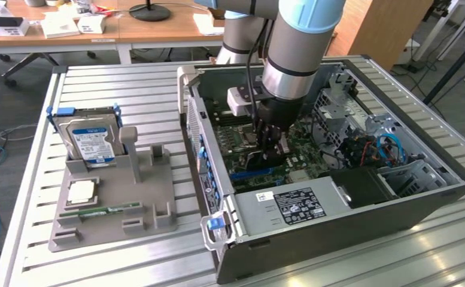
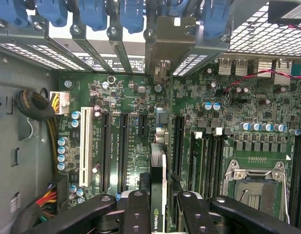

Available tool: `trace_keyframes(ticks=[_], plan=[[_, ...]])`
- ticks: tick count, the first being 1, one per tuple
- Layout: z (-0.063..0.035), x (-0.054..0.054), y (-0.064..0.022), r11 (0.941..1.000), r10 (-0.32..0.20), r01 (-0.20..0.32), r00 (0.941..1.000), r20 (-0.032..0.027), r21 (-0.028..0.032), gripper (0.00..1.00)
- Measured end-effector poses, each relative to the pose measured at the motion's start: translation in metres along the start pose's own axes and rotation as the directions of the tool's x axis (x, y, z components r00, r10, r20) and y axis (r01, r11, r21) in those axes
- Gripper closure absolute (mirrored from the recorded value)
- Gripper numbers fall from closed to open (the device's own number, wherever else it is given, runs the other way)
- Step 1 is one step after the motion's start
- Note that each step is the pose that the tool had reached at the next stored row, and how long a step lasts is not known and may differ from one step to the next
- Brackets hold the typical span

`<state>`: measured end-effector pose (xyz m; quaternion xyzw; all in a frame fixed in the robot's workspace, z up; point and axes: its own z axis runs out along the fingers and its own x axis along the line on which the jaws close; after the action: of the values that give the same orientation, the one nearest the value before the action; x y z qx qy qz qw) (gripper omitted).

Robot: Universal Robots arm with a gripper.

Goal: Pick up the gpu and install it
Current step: 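Insert the gpu into the slot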

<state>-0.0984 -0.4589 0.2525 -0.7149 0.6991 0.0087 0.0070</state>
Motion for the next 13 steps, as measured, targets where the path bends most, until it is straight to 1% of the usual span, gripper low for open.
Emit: trace_keyframes(ticks=[13], plan=[[0.0000,0.0000,0.0000,1.0000,0.002,-0.002,1.0000,0.0000,0.0000,0.74]])
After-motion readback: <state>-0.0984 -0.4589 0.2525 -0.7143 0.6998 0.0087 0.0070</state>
